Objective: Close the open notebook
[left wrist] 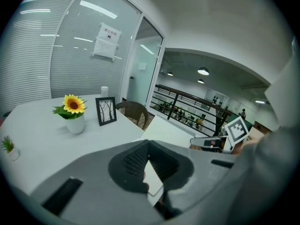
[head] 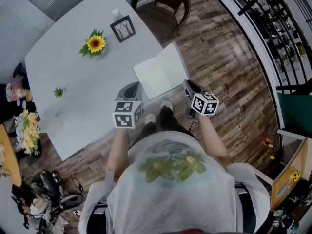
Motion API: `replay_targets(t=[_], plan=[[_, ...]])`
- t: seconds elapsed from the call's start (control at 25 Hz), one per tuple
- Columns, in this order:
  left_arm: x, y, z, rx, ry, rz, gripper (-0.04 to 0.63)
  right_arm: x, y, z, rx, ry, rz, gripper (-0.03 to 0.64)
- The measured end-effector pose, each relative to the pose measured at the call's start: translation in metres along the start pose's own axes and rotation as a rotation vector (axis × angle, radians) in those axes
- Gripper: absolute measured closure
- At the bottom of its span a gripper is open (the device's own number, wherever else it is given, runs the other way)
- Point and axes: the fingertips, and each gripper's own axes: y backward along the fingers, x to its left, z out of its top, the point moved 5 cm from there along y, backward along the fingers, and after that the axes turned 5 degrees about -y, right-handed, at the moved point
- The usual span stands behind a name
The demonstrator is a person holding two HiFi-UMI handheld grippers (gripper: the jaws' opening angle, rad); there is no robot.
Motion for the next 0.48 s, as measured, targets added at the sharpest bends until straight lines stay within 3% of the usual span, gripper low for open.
replay_targets(t=[0.48], plan=[[0.001,0.005,-0.005,0.001,-0.001,-0.023,0.591,0.019,0.001,-0.006,0.001,0.074,-0.002,0.572]])
